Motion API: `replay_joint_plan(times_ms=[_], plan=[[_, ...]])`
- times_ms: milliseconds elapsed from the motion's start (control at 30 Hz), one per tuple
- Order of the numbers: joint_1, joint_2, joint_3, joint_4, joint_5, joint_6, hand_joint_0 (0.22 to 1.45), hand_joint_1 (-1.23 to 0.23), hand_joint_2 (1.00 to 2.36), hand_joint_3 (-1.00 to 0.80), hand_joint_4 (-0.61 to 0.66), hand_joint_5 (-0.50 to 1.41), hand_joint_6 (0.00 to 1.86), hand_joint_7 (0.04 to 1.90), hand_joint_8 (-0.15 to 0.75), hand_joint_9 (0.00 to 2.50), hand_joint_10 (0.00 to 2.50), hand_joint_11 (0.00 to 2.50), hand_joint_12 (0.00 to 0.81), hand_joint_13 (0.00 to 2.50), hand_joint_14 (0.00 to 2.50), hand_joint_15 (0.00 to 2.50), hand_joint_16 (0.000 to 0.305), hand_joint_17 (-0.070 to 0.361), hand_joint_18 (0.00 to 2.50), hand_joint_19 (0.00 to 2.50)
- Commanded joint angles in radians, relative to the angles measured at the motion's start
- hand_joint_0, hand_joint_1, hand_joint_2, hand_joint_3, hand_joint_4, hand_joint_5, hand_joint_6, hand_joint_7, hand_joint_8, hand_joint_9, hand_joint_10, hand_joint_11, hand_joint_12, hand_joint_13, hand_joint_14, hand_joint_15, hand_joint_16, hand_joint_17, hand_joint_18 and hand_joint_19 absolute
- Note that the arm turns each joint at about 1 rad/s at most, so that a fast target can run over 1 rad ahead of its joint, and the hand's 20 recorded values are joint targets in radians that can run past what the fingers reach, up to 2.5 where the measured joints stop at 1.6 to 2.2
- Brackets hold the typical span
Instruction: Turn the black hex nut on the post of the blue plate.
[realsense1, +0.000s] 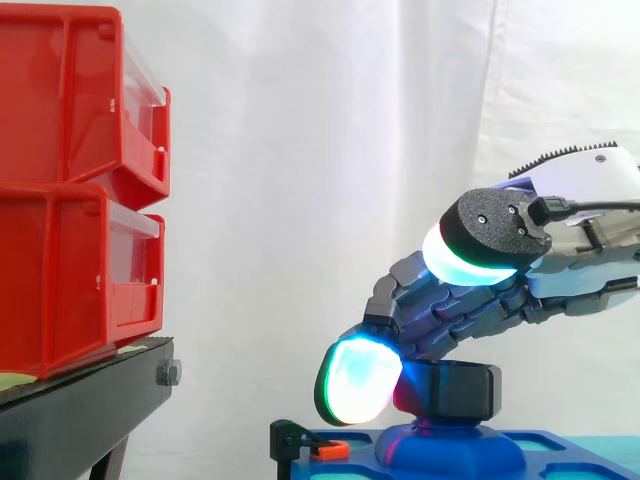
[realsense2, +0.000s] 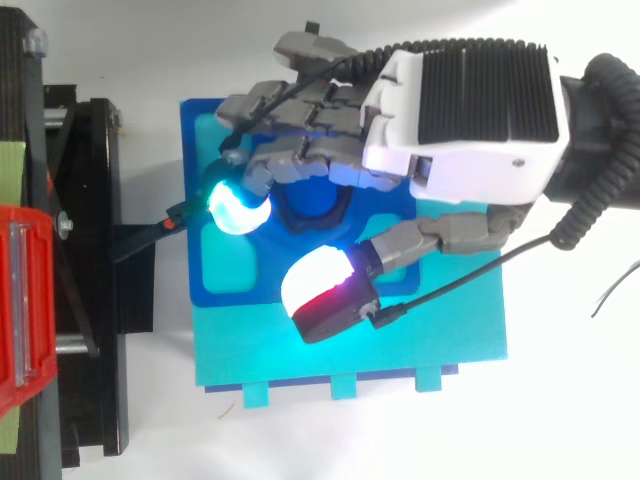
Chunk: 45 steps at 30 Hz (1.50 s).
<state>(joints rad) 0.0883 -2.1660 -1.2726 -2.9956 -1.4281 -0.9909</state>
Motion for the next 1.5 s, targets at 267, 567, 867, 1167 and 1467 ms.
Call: replay_joint_plan(times_ms=[267,567,867,1167,1467], plan=[[-0.056,0.0,0.016,-0.003,-0.086,0.0,0.47,-0.17,1.0,-0.5,0.19,-0.19,0.5,0.77,0.226,0.2,0.0,0.0,0.358,0.12,0.0,0.0,0.056,0.126,0.0,0.02],[-0.11,0.0,0.03,-0.003,-0.158,0.0,0.47,-0.17,1.0,-0.5,0.19,-0.19,0.5,0.77,0.226,0.2,0.0,0.0,0.359,0.12,0.0,0.0,0.056,0.125,0.0,0.02],[-0.131,0.0,0.058,-0.008,-0.19,0.0,0.47,-0.19,1.0,-0.5,0.19,-0.19,0.5,0.77,0.225,0.2,0.0,0.0,0.359,0.12,0.0,0.0,0.056,0.126,0.0,0.02],[-0.108,0.0,0.09,-0.029,-0.147,0.0,0.47,-0.19,1.0,-0.5,0.19,-0.19,0.5,0.77,0.224,0.21,0.0,0.0,0.359,0.13,0.0,0.0,0.056,0.125,0.0,0.02],[-0.056,0.0,0.09,-0.019,-0.101,0.014,0.47,-0.21,1.0,-0.5,0.19,-0.19,0.5,0.76,0.229,0.23,0.0,0.0,0.361,0.15,0.0,0.0,0.056,0.126,0.0,0.0]])
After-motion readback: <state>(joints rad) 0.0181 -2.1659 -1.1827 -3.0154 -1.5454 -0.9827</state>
